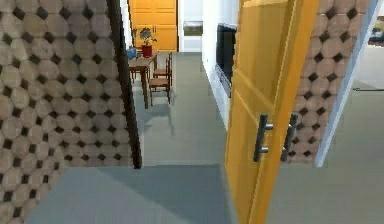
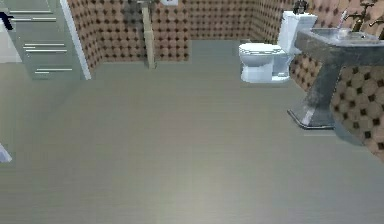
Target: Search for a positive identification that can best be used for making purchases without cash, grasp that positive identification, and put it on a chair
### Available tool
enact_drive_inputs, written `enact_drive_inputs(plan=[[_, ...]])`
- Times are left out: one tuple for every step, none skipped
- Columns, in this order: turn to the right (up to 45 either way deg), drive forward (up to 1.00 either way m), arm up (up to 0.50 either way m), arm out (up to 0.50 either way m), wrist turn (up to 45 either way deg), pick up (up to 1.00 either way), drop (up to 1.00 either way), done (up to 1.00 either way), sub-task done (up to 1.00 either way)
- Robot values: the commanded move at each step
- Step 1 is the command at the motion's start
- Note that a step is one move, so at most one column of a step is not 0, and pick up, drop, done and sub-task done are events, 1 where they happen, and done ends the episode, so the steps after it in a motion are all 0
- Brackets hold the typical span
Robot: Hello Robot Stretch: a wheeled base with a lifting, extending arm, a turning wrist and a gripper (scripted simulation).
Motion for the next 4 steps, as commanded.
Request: enact_drive_inputs(plan=[[0.0, 0.50, 0.00, 0.00, 0.0, 0.00, 0.00, 0.00, 0.00], [0.0, 1.00, 0.00, 0.00, 0.0, 0.00, 0.00, 0.00, 0.00], [0.0, 0.35, 0.00, 0.00, 0.0, 0.00, 0.00, 0.00, 0.00], [-45.0, 0.00, 0.00, 0.00, 0.0, 0.00, 0.00, 0.00, 0.00]])
